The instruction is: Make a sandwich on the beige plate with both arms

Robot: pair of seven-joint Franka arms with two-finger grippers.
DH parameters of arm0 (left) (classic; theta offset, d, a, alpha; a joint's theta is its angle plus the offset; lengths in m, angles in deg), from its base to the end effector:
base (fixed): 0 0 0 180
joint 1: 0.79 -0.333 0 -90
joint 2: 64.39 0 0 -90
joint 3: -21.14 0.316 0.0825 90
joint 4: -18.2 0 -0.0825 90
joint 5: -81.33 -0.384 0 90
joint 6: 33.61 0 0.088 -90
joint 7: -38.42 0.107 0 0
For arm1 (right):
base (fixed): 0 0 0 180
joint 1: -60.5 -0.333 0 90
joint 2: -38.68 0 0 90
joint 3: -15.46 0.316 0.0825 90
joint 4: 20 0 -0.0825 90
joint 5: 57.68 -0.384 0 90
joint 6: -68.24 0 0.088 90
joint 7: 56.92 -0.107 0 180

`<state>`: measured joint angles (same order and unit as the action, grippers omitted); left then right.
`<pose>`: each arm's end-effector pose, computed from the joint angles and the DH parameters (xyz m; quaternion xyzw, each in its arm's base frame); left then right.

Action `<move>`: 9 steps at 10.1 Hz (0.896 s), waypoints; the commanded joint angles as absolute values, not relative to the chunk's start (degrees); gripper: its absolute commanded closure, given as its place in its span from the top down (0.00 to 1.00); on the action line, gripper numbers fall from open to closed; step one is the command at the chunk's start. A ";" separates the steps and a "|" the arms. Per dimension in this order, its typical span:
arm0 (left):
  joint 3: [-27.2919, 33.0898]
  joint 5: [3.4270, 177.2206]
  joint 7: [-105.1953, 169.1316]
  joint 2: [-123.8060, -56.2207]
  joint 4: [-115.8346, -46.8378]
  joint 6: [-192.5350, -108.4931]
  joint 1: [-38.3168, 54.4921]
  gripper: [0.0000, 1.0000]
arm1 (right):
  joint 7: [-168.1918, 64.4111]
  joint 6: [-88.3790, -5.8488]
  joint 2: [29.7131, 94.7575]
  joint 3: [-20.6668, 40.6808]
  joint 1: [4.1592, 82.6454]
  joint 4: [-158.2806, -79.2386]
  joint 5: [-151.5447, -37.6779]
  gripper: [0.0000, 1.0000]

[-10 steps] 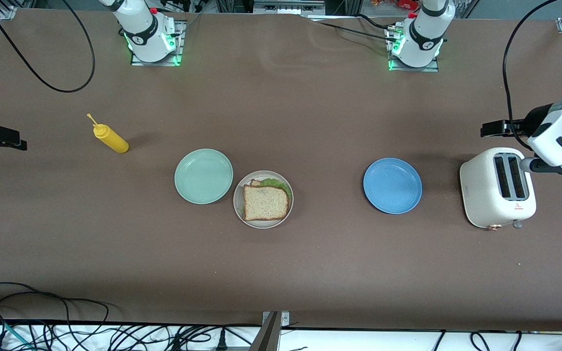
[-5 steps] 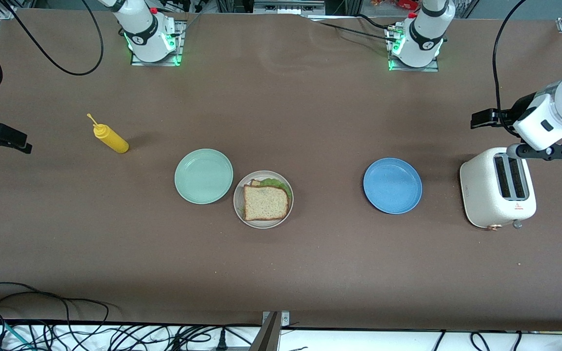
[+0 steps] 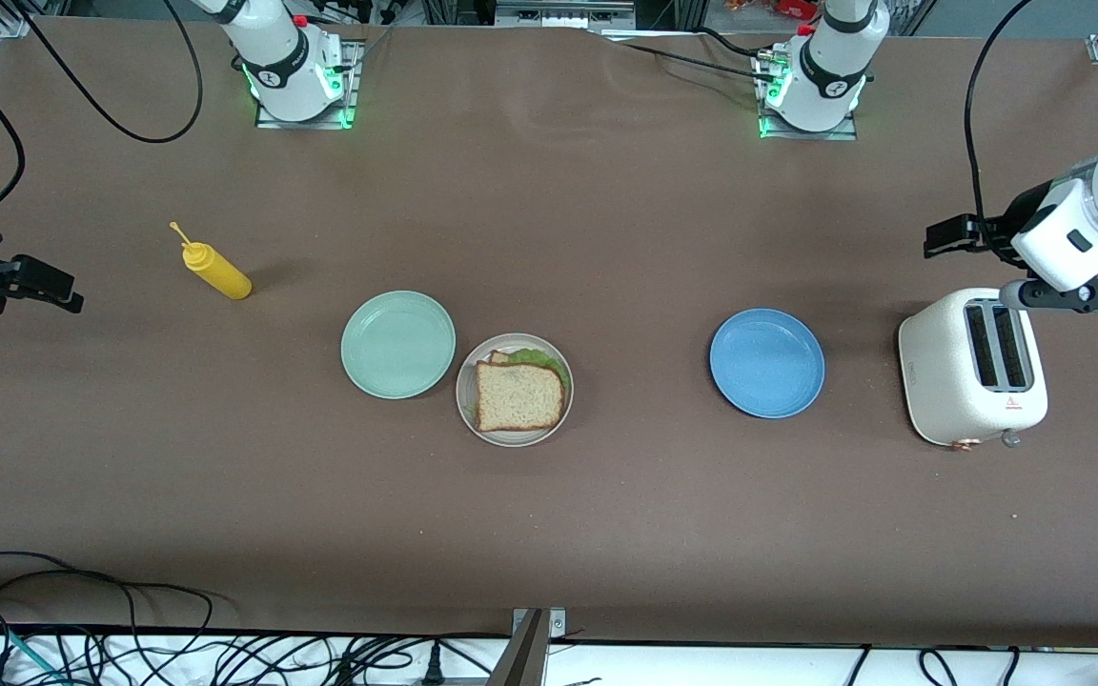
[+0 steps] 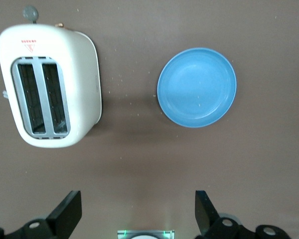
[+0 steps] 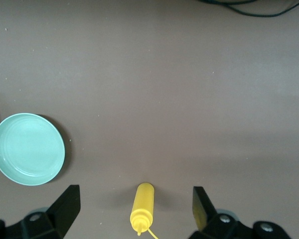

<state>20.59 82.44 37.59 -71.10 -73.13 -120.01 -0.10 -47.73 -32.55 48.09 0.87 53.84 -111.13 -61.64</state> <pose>0.5750 -0.0144 0.5426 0.9948 -0.0032 -0.1016 0.0084 0.6095 -0.0681 0.5385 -0.9999 -0.0064 -0.0068 0.0125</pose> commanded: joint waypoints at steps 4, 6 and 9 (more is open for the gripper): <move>20.17 77.46 38.24 -72.64 -71.46 -123.35 0.27 1.00 | -47.96 -31.78 46.94 0.16 53.82 -111.93 -61.19 1.00; 20.17 77.64 38.59 -73.01 -70.39 -123.35 0.27 1.00 | -47.78 -29.68 47.12 0.25 53.56 -109.23 -59.00 1.00; 20.34 79.30 40.79 -73.79 -70.31 -123.44 -0.08 1.00 | -46.03 -29.41 47.03 0.25 53.47 -107.36 -57.86 1.00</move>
